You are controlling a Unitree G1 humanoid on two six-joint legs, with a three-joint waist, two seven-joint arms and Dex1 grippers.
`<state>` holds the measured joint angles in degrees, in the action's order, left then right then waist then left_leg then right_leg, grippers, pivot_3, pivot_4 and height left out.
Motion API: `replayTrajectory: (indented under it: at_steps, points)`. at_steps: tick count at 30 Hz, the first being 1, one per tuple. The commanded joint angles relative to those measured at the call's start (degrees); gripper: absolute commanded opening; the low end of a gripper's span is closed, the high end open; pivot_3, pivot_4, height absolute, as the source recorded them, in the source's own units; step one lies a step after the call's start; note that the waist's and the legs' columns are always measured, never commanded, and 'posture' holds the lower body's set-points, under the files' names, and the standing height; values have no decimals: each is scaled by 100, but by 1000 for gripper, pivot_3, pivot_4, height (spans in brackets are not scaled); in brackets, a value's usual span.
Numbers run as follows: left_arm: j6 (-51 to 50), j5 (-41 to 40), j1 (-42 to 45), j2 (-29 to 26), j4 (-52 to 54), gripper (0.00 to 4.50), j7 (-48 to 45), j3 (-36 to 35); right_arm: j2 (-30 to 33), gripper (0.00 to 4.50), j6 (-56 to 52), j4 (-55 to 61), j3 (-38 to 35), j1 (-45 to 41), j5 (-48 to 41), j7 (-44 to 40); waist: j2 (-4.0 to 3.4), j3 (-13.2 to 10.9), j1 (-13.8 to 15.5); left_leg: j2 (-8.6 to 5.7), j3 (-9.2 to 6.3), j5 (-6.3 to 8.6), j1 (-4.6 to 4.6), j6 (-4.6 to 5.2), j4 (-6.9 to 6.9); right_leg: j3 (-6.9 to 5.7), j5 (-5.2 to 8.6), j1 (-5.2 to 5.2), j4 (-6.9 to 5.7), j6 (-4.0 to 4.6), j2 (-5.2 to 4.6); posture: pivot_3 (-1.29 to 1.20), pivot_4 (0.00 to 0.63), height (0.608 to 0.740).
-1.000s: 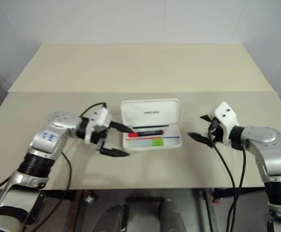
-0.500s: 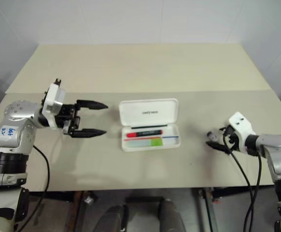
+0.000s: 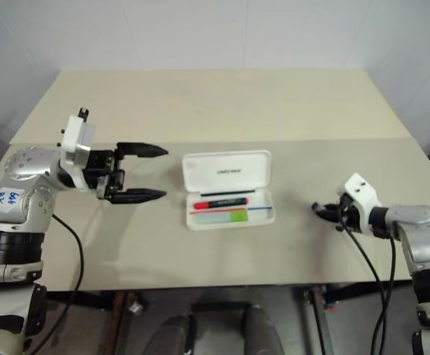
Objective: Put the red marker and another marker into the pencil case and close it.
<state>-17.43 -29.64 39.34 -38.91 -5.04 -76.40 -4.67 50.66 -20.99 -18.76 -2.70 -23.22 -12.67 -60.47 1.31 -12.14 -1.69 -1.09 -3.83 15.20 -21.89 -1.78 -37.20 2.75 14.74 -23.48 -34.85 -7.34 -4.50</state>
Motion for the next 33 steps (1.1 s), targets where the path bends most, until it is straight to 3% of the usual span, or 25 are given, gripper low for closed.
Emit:
replayTrajectory:
  at_steps: [1, 8, 15, 22, 33]
  points:
    - [82, -85, -28, -89, 185, 4500, -8, -124, 36, 377, 64, -166, -17, -59, 98, 3, 0, 0, 5, 0, 1, -2, 0, 2, 0, 1, -4, 0, 2, -1, 0, 0, 150, 740]
    - [78, -97, -239, -134, 303, 4500, -70, -97, -54, 377, 413, 236, 155, -682, 31, -418, -4, -3, -22, 1, 7, -3, -3, 2, 8, 7, -6, -11, 3, -2, 1, 0, 150, 740]
    - [116, -83, -475, -119, 386, 4500, -23, -124, -445, 377, 397, 1100, 892, -1369, -336, -1680, -4, -4, -10, 10, 5, 5, -3, -10, 17, 9, -7, -20, -9, -4, 11, 0, 150, 740]
    - [81, -135, -580, -98, 555, 4500, 135, -148, -670, 377, 1095, 596, 1434, -1722, 26, -2250, -5, -4, 36, -1, -6, 11, -35, -7, 14, -2, -11, -30, 23, -13, -3, 0, 150, 740]
    - [-25, -200, -825, -134, 900, 4500, 378, -234, -893, 377, 1892, -522, 1592, -2050, 395, -2519, -6, -4, 0, 4, 0, 14, -29, -8, 20, -1, -11, -32, 19, -12, 1, 0, 150, 740]
